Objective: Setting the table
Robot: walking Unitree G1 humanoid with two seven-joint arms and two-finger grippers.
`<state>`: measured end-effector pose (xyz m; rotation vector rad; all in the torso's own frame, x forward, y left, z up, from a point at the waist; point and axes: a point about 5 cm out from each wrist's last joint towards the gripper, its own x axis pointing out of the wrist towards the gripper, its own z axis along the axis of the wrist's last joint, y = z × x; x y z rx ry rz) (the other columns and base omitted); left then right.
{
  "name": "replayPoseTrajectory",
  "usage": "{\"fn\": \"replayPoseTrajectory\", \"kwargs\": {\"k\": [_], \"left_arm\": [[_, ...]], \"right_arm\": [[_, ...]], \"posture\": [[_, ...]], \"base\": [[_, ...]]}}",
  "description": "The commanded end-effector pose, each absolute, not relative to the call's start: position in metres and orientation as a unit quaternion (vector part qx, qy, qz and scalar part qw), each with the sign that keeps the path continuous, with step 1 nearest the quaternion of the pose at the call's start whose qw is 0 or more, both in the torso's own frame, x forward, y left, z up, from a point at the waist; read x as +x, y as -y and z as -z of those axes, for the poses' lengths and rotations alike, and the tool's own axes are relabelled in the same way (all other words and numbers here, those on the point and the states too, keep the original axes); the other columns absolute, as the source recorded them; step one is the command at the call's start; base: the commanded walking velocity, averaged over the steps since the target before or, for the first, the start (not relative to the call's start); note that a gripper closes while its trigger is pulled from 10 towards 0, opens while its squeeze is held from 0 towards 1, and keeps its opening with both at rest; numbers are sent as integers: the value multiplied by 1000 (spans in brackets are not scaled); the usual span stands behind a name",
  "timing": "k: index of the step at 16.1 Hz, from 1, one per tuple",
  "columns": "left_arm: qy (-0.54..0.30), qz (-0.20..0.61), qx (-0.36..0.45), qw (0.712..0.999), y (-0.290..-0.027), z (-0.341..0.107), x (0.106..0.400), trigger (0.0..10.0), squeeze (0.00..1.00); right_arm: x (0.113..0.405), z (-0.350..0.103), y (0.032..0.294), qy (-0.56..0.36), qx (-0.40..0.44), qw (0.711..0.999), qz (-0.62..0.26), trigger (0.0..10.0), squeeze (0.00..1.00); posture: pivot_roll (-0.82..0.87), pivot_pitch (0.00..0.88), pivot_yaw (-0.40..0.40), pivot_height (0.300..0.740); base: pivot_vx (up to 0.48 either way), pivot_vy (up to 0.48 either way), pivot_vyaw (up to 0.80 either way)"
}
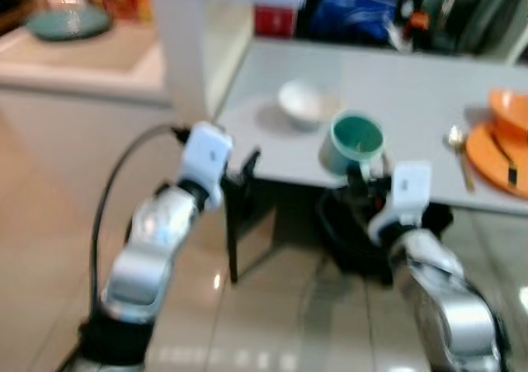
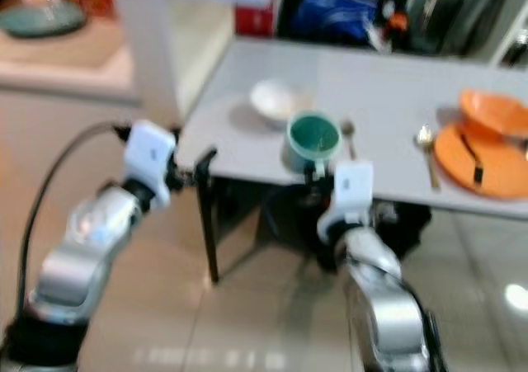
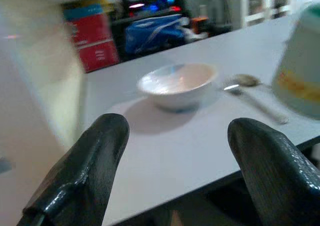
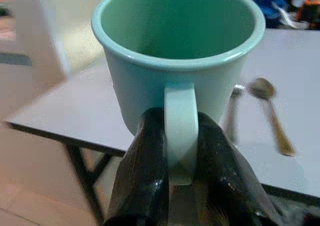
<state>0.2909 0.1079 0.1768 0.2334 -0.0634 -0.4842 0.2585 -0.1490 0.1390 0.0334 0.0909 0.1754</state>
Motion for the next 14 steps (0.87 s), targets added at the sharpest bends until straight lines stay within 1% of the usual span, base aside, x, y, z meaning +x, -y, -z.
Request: {"fn": "replayPoseTrajectory", "kwargs": {"k": [1,3,9,14], "left_arm": [[32,235,123,964,-113,-179,291,10000,0],[30,237,123,963,-113,-179,291,10000,0],[26,242,126,962,-114,-179,290,10000,0],[21,247,128,960,-115,-178,288,10000,0]], "right_arm": [[260,-142,146,-42,15,995,-87,10000,0],[260,-140,150,-48,24,996,-77,10000,0],[257,-137,146,-63,16,991,-114,10000,0],[254,-137,141,-65,21,990,-123,10000,0]], "posture": [[29,12,-14,740],[28,11,-13,740],[30,13,-14,740],[34,22,-4,740]], "base": [[458,0,0],[458,0,0],[453,0,0],[447,0,0]]}}
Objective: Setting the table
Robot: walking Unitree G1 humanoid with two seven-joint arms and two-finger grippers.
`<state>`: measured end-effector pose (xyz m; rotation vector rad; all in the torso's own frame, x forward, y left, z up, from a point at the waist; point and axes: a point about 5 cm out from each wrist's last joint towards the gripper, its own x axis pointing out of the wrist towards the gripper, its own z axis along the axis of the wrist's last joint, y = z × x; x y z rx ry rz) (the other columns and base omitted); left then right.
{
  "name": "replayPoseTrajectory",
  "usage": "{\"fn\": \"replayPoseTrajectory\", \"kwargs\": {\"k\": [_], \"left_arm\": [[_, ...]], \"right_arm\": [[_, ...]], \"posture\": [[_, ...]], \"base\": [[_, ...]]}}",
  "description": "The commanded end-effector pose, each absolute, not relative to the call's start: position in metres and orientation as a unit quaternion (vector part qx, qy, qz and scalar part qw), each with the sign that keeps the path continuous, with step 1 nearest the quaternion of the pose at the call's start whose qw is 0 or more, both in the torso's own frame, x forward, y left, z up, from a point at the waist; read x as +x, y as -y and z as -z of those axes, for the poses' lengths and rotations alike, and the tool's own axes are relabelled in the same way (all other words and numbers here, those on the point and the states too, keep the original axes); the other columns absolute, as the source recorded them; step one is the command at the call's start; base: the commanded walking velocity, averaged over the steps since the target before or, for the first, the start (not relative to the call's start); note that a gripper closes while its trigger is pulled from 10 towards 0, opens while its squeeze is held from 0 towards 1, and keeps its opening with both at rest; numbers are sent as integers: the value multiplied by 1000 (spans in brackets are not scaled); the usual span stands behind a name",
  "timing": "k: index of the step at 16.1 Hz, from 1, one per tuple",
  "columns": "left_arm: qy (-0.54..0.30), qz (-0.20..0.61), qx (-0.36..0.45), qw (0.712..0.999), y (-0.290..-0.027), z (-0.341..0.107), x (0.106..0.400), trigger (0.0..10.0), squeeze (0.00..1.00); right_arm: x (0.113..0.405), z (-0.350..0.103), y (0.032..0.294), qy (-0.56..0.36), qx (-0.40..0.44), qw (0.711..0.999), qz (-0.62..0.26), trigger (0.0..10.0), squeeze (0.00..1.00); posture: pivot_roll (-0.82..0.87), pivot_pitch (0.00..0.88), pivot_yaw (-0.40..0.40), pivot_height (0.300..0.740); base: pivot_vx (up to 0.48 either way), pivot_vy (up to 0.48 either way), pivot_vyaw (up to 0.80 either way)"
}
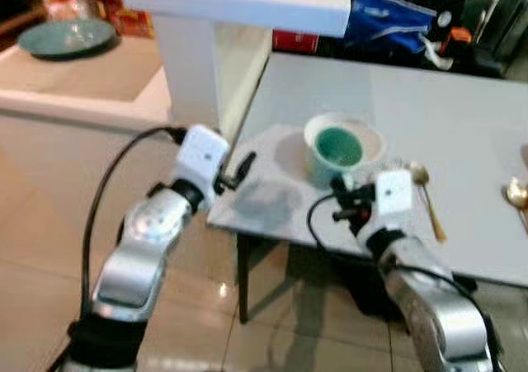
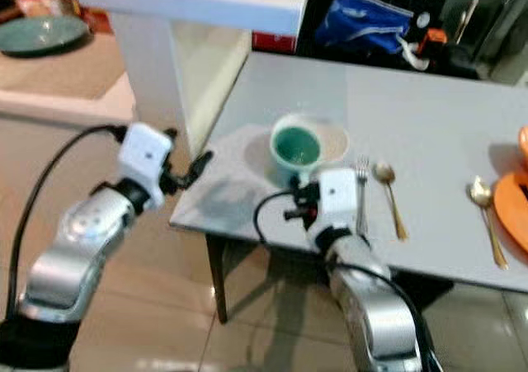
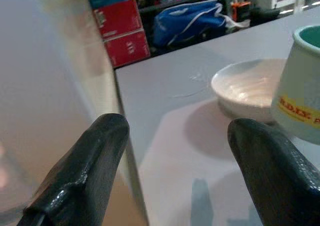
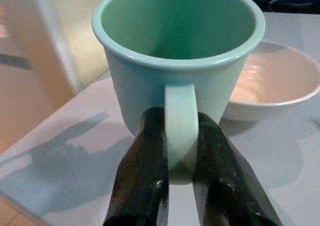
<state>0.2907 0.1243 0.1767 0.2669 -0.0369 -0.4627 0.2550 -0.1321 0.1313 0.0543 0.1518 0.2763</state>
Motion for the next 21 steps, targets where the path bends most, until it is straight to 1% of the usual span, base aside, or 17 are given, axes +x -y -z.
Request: {"fn": "replayPoseTrajectory", "kwargs": {"k": [1,5,8,9,12,14,16,17,21], "left_arm": [[19,250,129,960,-115,-178,287,10000,0],[8,263,140,955,-115,-171,278,10000,0],[0,272,138,952,-117,-168,270,10000,0],[-8,290,136,947,-116,-164,261,10000,0],[-6,299,138,944,-113,-163,258,10000,0],[-3,304,134,943,-112,-165,259,10000,0],[-5,322,142,936,-108,-162,258,10000,0],[-1,324,142,935,-107,-163,258,10000,0],[15,315,145,938,-109,-168,261,10000,0]], "right_arm": [[253,-137,140,-66,21,989,-127,10000,0],[243,-135,137,-81,9,982,-170,10000,0],[235,-131,139,-94,8,980,-175,10000,0],[230,-130,144,-104,5,979,-176,10000,0],[229,-133,146,-104,-2,978,-183,10000,0],[227,-137,148,-104,-15,973,-204,10000,0],[232,-132,153,-118,-46,971,-204,10000,0],[236,-133,153,-114,-46,972,-200,10000,0],[253,-156,156,-56,-46,980,-187,10000,0]], "posture": [[32,30,-2,740],[32,69,-10,740],[34,84,-20,740],[28,88,-22,740],[24,83,-22,740],[17,74,-21,740],[18,51,-25,740],[20,47,-27,740],[27,16,-40,740]], "base": [[446,0,0],[0,0,0],[0,0,0],[0,0,0],[0,0,0],[0,0,0],[0,0,0],[0,0,0],[0,0,0]]}}
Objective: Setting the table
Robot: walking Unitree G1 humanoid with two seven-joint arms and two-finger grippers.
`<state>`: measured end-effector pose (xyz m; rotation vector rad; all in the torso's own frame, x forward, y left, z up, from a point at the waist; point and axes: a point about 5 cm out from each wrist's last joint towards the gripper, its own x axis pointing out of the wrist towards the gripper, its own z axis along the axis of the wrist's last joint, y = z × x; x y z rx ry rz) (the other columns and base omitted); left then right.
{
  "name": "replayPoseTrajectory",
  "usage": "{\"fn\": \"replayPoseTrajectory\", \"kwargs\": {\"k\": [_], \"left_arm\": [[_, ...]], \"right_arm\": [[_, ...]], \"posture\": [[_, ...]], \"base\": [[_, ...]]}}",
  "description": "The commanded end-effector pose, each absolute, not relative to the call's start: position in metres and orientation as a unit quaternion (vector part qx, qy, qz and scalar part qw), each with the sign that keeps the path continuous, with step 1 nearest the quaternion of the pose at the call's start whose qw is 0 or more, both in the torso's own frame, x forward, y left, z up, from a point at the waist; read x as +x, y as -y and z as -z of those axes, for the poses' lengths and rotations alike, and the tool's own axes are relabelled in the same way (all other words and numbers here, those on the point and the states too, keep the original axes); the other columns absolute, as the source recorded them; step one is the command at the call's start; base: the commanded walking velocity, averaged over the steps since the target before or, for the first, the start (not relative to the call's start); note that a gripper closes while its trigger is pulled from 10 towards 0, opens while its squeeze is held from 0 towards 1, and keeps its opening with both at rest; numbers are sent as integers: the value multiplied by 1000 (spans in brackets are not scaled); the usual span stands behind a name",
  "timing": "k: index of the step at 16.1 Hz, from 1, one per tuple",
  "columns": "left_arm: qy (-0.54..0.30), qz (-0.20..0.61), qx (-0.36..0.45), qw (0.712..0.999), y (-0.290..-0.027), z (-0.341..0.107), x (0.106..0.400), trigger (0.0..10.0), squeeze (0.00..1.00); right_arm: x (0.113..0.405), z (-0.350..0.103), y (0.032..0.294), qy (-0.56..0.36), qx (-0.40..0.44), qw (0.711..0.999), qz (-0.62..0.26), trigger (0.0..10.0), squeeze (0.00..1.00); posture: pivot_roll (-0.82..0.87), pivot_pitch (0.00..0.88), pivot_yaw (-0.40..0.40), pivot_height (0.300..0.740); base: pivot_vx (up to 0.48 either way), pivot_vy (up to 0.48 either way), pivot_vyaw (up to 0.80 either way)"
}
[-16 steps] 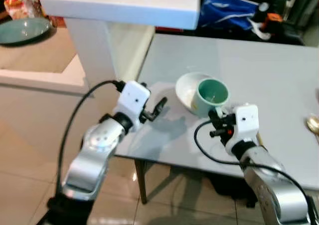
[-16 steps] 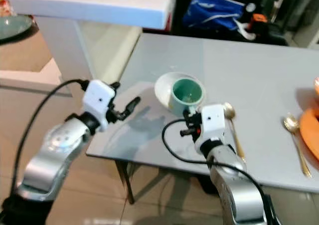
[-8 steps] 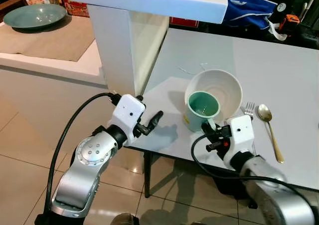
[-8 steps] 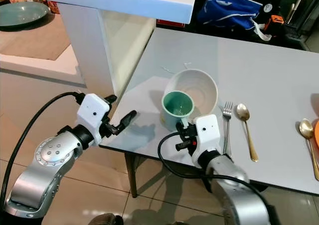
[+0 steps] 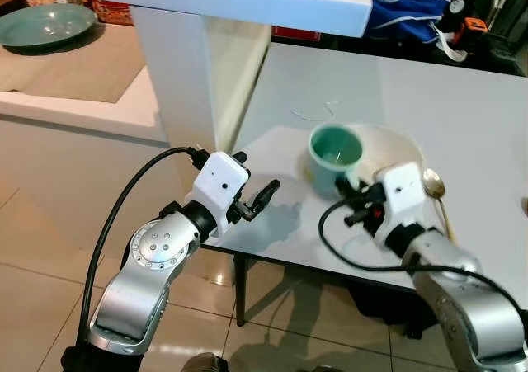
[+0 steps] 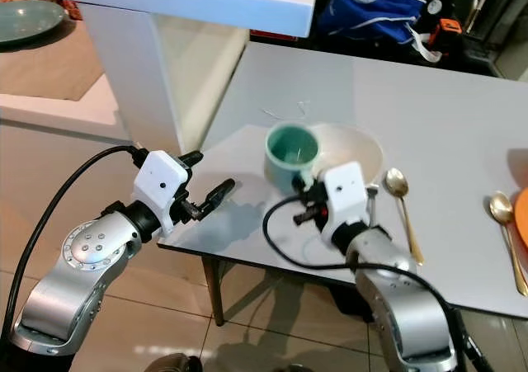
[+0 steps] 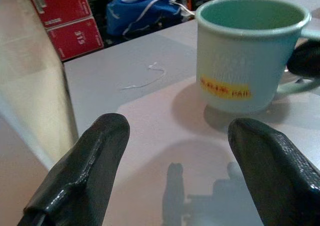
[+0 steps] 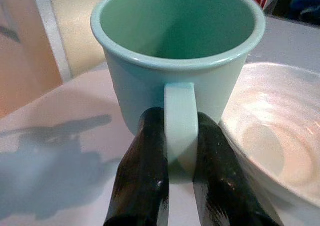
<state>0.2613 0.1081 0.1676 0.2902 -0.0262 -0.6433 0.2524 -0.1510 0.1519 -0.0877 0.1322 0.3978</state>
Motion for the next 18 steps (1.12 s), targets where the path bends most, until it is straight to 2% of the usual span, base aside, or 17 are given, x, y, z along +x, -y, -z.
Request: {"fn": "replayPoseTrajectory", "kwargs": {"k": [1,5,8,12,15,18], "left_arm": [[16,314,146,938,-109,-168,261,10000,0],[18,336,139,931,-105,-166,259,10000,0],[10,382,136,914,-97,-161,255,10000,0],[14,430,134,893,-88,-161,253,10000,0],[14,461,114,880,-84,-163,242,10000,0],[15,485,85,870,-85,-163,236,10000,0]], "right_arm": [[253,-159,157,-49,-44,980,-187,10000,0],[245,-188,169,9,-25,971,-237,10000,0],[226,-190,189,-20,-67,962,-265,10000,0],[219,-206,249,-15,-91,989,-118,10000,0],[205,-209,271,-33,-112,989,-94,10000,0],[199,-199,298,-105,-132,983,-66,10000,0]], "posture": [[27,14,-40,740],[0,0,-15,740],[-35,3,6,740],[-59,25,34,740],[-50,12,32,740],[-41,15,31,740]], "base": [[0,0,0],[0,0,0],[0,0,0],[0,0,0],[0,0,0],[0,0,0]]}}
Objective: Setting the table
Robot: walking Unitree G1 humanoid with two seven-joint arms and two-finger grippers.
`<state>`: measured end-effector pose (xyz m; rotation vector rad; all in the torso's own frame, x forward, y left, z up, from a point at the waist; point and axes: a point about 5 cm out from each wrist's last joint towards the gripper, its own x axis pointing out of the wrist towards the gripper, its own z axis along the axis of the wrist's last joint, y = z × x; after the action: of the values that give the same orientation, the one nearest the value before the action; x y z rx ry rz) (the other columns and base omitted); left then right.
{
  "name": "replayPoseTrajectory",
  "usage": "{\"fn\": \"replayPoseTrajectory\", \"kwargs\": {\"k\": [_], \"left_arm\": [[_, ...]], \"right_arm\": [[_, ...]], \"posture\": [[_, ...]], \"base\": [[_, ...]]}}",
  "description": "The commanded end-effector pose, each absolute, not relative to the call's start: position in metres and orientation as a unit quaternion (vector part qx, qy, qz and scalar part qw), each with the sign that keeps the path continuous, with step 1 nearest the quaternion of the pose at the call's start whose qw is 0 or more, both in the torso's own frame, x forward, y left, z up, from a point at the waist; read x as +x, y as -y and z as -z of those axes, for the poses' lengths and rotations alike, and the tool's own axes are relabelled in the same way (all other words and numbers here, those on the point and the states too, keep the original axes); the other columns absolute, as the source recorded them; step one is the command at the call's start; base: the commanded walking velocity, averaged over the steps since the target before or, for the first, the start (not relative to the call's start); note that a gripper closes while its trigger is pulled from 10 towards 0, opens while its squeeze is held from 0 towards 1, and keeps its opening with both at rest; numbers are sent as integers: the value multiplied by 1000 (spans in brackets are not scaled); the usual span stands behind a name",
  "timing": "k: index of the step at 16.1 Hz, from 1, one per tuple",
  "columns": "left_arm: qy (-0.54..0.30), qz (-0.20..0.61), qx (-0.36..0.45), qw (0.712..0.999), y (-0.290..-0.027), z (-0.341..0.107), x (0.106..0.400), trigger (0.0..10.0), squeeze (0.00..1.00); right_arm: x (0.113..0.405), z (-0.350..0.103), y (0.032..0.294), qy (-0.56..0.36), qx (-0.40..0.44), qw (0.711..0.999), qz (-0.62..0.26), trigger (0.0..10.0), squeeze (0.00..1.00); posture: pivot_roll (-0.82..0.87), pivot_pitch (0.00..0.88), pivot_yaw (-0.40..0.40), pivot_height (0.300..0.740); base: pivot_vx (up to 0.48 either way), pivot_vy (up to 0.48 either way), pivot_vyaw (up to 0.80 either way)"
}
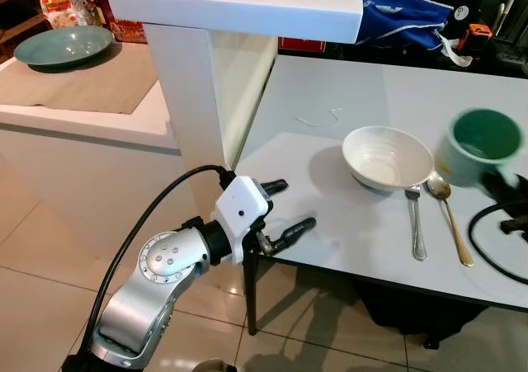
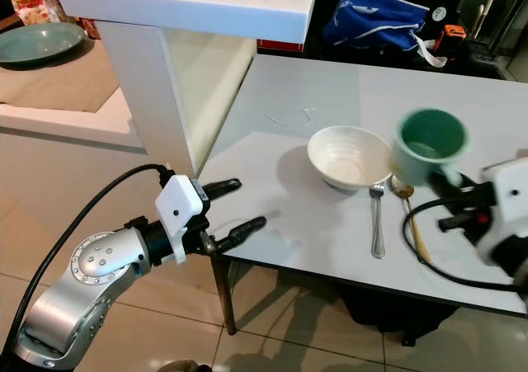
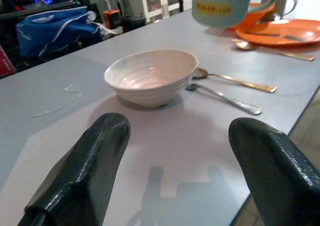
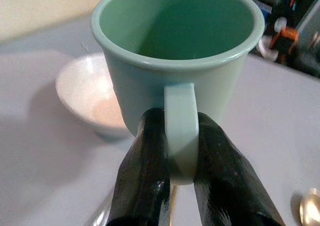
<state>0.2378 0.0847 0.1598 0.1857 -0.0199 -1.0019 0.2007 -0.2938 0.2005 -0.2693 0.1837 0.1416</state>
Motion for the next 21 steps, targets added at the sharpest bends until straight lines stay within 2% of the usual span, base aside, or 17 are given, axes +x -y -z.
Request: {"fn": "replayPoseTrajectory", "kwargs": {"k": [1,5,8,12,16,21], "left_arm": [[15,484,89,871,-87,-164,236,10000,0],[8,478,97,873,-88,-162,237,10000,0],[1,513,80,855,-79,-158,232,10000,0],[-15,540,74,838,-75,-158,227,10000,0],[-17,518,91,850,-82,-157,231,10000,0],[-17,508,97,856,-87,-159,231,10000,0]], "right_arm": [[198,-196,299,-122,-144,980,-63,10000,0],[183,-181,303,-192,-121,970,-92,10000,0],[191,-165,297,-188,-99,974,-73,10000,0],[222,-142,271,-183,-82,976,-88,10000,0],[258,-128,255,-166,-88,978,-92,10000,0],[300,-137,236,-119,-98,982,-107,10000,0]], "posture": [[-44,9,25,740],[-42,7,14,740],[-42,0,27,740],[-16,0,33,740],[6,0,24,740],[20,4,19,740]], "base": [[0,0,0],[0,0,0],[0,0,0],[0,0,0],[0,0,0],[0,0,0]]}}
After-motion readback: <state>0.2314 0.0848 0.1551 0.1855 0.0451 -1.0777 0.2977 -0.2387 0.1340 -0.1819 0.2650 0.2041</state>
